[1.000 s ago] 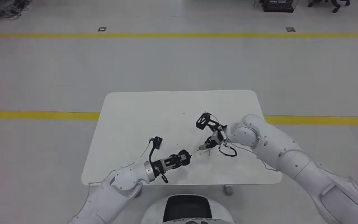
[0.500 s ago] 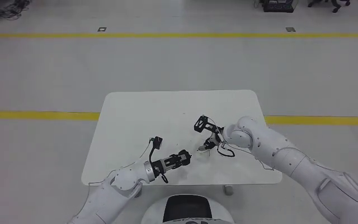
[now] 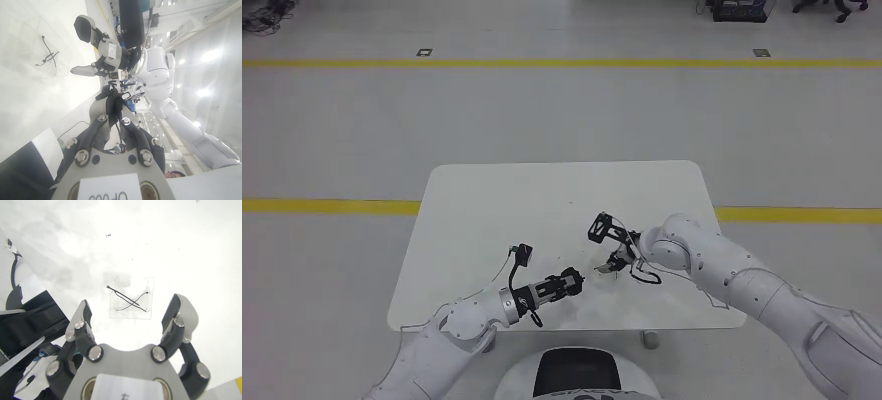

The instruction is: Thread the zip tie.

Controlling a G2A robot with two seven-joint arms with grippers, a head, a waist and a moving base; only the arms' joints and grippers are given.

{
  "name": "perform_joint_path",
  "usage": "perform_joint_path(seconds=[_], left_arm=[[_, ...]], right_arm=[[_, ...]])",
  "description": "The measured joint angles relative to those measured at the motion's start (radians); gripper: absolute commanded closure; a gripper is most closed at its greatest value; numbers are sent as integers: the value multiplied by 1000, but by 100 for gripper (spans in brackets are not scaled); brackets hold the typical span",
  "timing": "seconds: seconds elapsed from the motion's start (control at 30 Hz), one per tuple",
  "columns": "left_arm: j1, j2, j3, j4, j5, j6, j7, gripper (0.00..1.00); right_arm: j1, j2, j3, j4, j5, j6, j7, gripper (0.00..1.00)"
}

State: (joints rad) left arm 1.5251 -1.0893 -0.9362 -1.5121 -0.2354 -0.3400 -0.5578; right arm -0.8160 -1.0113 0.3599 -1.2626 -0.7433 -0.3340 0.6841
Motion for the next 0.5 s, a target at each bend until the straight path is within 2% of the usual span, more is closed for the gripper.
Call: perform_joint_path(seconds=[0.07,0.13,0.5], left_arm=[[0,0,0,0,0,0,0,100],[0,0,0,0,0,0,0,100],[0,0,0,0,0,0,0,100]], right_arm=[[-2,-1,5,3,-20,-5,10,52],[-6,-2,7,4,-33,-6,17,56],[-12,-14,-21,18,-52,-6,0,64]])
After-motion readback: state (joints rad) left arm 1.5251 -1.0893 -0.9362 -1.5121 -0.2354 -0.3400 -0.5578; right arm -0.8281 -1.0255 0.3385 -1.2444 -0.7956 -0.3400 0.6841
